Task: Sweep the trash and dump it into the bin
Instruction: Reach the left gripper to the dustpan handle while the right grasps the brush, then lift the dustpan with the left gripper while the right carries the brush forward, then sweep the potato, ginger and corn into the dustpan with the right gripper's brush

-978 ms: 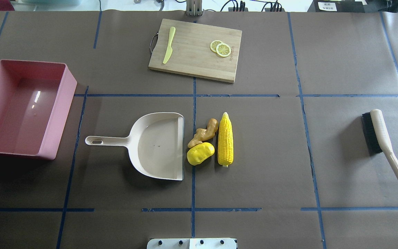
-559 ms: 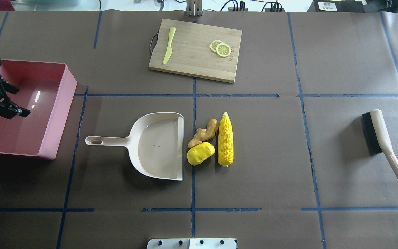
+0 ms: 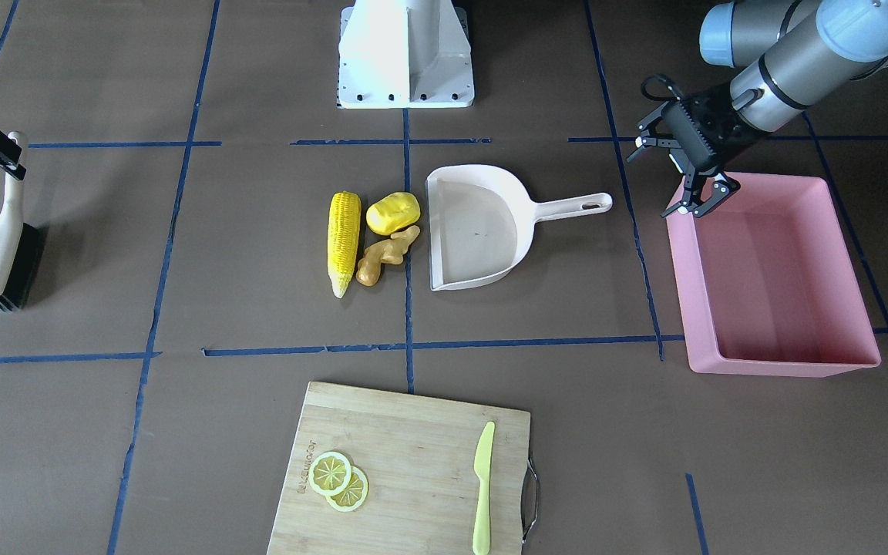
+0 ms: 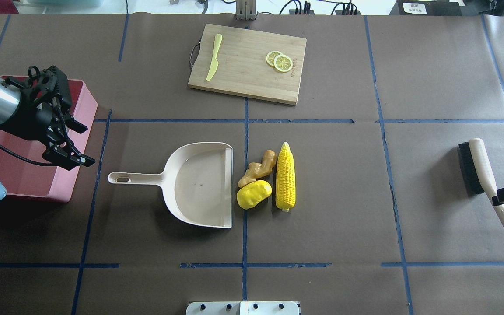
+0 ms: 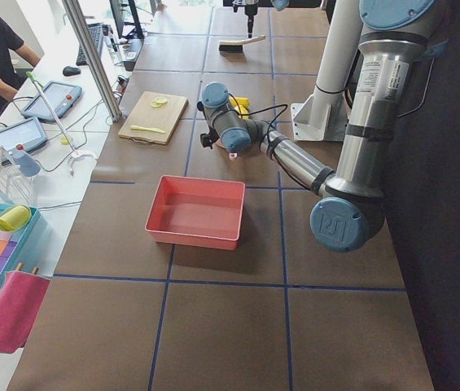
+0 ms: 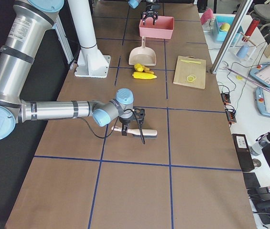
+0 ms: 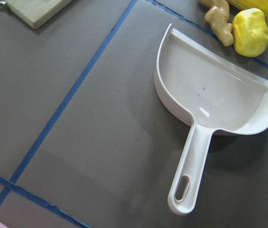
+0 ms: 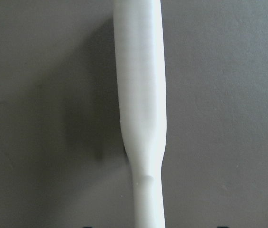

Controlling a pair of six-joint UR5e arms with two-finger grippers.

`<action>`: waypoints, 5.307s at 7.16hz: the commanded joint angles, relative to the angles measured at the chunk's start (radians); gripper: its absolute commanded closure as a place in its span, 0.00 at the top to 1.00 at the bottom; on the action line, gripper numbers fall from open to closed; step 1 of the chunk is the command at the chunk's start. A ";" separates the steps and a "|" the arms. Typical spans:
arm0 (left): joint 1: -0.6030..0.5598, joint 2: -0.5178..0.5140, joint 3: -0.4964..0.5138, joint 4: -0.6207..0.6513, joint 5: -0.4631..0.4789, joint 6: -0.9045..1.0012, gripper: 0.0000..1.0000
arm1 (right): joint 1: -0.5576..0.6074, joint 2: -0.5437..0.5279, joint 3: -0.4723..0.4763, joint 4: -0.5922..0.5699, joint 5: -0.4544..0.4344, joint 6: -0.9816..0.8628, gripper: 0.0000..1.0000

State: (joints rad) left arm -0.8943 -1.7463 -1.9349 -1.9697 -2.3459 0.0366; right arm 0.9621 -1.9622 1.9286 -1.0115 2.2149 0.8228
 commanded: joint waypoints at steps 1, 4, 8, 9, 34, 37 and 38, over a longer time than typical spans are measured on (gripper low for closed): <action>0.064 -0.031 0.001 0.002 0.092 0.002 1.00 | -0.043 -0.004 -0.002 0.008 -0.008 0.018 0.93; 0.103 -0.035 0.007 0.002 0.096 0.009 1.00 | -0.091 -0.009 -0.016 0.008 -0.030 0.025 0.85; 0.191 -0.038 0.004 0.003 0.173 0.009 1.00 | -0.109 -0.015 0.003 0.008 -0.043 0.015 0.04; 0.216 -0.039 0.007 0.002 0.206 0.067 1.00 | -0.105 -0.020 0.071 0.004 -0.041 0.016 0.00; 0.328 -0.174 0.079 0.341 0.448 0.454 0.24 | -0.588 0.628 0.185 -0.541 -0.256 0.464 0.02; 0.337 -0.228 0.089 0.386 0.490 0.453 0.19 | -0.608 0.631 0.170 -0.542 -0.256 0.464 0.02; 0.344 -0.249 0.091 0.418 0.491 0.451 0.19 | -0.615 0.635 0.170 -0.549 -0.259 0.464 0.02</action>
State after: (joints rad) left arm -0.5580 -1.9681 -1.8463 -1.5892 -1.8612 0.4892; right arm 0.3566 -1.3314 2.1025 -1.5548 1.9583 1.2870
